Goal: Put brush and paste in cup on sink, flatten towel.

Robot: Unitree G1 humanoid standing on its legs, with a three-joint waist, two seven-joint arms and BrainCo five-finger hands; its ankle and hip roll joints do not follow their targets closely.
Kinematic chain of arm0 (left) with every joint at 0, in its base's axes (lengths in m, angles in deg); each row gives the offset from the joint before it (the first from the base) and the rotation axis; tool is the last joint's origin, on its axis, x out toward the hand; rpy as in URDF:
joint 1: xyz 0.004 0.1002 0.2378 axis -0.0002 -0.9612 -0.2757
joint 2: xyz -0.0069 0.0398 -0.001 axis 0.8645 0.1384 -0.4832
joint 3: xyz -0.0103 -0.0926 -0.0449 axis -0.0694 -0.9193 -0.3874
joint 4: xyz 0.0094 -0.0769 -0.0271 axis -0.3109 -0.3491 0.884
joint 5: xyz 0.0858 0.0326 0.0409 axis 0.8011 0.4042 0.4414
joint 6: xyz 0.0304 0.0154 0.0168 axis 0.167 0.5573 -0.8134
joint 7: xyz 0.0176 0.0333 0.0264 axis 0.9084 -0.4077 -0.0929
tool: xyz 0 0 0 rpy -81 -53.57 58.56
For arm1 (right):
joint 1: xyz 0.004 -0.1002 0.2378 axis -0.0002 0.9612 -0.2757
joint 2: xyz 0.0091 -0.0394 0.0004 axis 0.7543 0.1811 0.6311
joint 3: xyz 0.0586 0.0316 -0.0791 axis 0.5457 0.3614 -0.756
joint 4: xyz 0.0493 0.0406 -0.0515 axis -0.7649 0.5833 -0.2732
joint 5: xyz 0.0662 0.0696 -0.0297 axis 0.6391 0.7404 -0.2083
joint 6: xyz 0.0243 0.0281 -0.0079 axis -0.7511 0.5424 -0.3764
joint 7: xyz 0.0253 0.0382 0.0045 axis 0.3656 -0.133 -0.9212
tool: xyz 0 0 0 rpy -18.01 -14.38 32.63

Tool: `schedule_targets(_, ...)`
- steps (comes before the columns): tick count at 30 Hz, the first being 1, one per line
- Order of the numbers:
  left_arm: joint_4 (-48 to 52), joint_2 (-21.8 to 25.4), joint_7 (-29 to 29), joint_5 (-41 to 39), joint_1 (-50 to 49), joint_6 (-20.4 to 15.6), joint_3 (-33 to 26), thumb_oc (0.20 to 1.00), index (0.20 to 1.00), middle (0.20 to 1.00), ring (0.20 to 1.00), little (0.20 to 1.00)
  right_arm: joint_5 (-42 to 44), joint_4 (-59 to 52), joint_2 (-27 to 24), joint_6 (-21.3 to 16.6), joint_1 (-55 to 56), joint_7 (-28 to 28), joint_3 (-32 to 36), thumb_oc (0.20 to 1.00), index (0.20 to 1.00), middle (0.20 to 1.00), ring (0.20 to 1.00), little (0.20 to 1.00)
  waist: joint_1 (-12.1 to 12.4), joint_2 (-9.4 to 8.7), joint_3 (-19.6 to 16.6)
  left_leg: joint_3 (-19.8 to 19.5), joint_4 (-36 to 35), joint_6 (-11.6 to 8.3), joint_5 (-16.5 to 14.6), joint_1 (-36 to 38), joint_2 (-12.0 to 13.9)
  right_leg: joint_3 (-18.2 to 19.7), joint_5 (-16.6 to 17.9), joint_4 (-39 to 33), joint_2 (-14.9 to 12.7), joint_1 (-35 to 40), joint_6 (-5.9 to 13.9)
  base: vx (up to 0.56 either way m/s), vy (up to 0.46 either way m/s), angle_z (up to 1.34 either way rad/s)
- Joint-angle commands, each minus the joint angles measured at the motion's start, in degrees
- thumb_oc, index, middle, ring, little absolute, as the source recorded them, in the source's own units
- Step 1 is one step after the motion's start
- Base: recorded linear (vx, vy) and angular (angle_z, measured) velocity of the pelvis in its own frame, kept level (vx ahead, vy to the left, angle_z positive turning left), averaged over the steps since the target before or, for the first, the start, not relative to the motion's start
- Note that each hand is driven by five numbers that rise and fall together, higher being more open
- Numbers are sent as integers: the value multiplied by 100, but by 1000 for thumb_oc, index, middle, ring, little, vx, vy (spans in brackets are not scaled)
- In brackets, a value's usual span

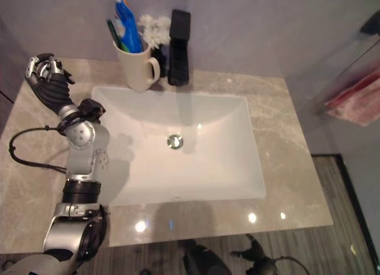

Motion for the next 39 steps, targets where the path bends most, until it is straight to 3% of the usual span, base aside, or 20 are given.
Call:
schedule_targets(1, 389, 368, 179, 693, -423, -323, 2, 200, 200, 200, 200, 200, -39, 324, -128, -17, 209, -58, 203, 1000, 1000, 1000, 1000, 1000, 220, 176, -277, -61, 19, 80, 424, 399, -211, -97, -302, -6, -277, 142, 680, -73, 73, -2)
schedule_targets(4, 755, 470, 257, 946, -832, -318, -167, 200, 200, 200, 200, 200, -41, 414, -114, -14, 211, -71, 291, 1000, 1000, 1000, 1000, 1000, 295, 197, -285, -110, 19, 138, 364, 441, -280, -89, -265, 7, -336, 211, 715, -84, 58, 2)
schedule_targets(10, 1188, 767, 723, 1032, -2985, -491, -1356, 200, 200, 200, 200, 200, -87, 647, -34, 35, 166, -175, 693, 1000, 1000, 1000, 1000, 1000, 672, 260, -233, -345, 19, 377, 149, 595, -598, -141, -104, 67, -662, 418, 843, -146, 87, 13)
schedule_targets(12, 1157, 772, 853, 1003, -3322, -492, -1502, 200, 200, 200, 200, 200, -93, 623, -33, 36, 187, -198, 746, 1000, 1000, 1000, 1000, 1000, 702, 257, -222, -377, 19, 409, 120, 612, -639, -150, -90, 76, -717, 442, 858, -161, 85, 32)
schedule_targets(13, 940, 735, 1075, 836, -3965, -429, -1817, 200, 200, 200, 200, 200, -77, 733, -27, 81, 144, -246, 954, 1000, 1000, 1000, 1000, 1000, 830, 227, -170, -442, 39, 492, 124, 619, -804, -156, -7, 165, -866, 450, 900, -84, 89, 33)
schedule_targets(15, 508, 612, 1118, 783, -4368, -293, -2029, 200, 200, 200, 200, 200, -141, 791, -20, 109, 134, -279, 1059, 1000, 1000, 1000, 1000, 1000, 938, 261, -124, -515, 89, 564, 82, 630, -871, -192, 1, 183, -931, 515, 943, -185, 112, 17)
schedule_targets(23, -111, 359, 1543, 791, -4974, -153, -1908, 200, 200, 200, 200, 200, -172, 823, 10, 147, 250, -303, 1223, 1000, 1000, 1000, 1000, 1000, 1034, 182, 2, -530, 341, 727, -1, 582, -1175, -233, 242, 196, -1194, 532, 1035, -118, 62, 10)
schedule_targets(25, -1237, 179, 1468, 155, -4842, -96, -1917, 200, 200, 200, 200, 200, -125, 812, 52, 161, 273, -258, 1284, 1000, 1000, 1000, 1000, 1000, 1026, 118, 72, -526, 399, 789, 36, 529, -1305, -136, 405, 168, -1284, 476, 1086, -141, 66, 1)
schedule_targets(26, -1261, 192, 1475, 141, -4830, -110, -1914, 200, 200, 200, 200, 200, -124, 810, 54, 162, 271, -258, 1286, 1000, 1000, 1000, 1000, 1000, 1030, 112, 73, -523, 400, 791, 38, 525, -1309, -132, 407, 168, -1287, 472, 1088, -93, 43, -5)
schedule_targets(28, -2049, 62, 1430, -726, -4620, -195, -1995, 200, 200, 200, 200, 200, -59, 777, 74, 197, 255, -212, 1321, 1000, 1000, 1000, 1000, 1000, 962, 88, 138, -525, 429, 807, 97, 459, -1333, 80, 543, 200, -1288, 370, 1115, -92, 22, -5)
schedule_targets(32, -3183, 38, 1684, -1376, -4318, -87, -1736, 200, 200, 200, 200, 200, 9, 773, 80, 223, 304, -159, 1366, 1000, 1000, 1000, 1000, 1000, 855, 145, 285, -496, 532, 851, 186, 320, -1308, 118, 123, 573, -1130, 236, 982, -132, 32, -7)
schedule_targets(34, -3974, -61, 2035, -1822, -4266, 93, -1591, 200, 200, 200, 200, 200, 34, 889, 21, 256, 291, -104, 1379, 1000, 1000, 1000, 1000, 1000, 885, 264, 334, -423, 522, 850, 248, 258, -1223, -247, -437, 1061, -978, 319, 769, -155, 25, -1)
schedule_targets(35, -4294, -199, 2343, -2548, -4223, 146, -1540, 200, 200, 200, 200, 200, 39, 979, -13, 307, 265, -124, 1365, 1000, 1000, 1000, 1000, 1000, 904, 303, 323, -356, 490, 843, 342, 198, -1189, -430, -633, 1260, -920, 390, 707, -127, 5, 0)
schedule_targets(36, -4487, -249, 2619, -2784, -4204, 316, -1434, 341, 341, 341, 341, 341, 42, 1047, -48, 347, 250, -167, 1361, 1000, 1000, 1000, 1000, 1000, 915, 355, 298, -316, 444, 826, 390, 183, -1122, -562, -803, 1344, -882, 519, 682, -122, -18, -24)
schedule_targets(38, -5499, -141, 3423, -1836, -4185, 917, -679, 1000, 1000, 1000, 1000, 1000, 157, 1228, -167, 397, 131, -256, 1498, 1000, 1000, 1000, 1000, 1000, 920, 486, 206, -179, 361, 781, 566, 49, -958, -699, -1052, 1544, -857, 748, 648, -107, -24, -60)
schedule_targets(39, -5869, -112, 3549, -1448, -4134, 995, -480, 1000, 1000, 1000, 1000, 1000, 168, 1319, -210, 410, 72, -309, 1516, 1000, 1000, 1000, 1000, 1000, 922, 530, 173, -121, 317, 760, 592, 37, -908, -745, -1116, 1457, -889, 897, 644, -125, 1, -63)
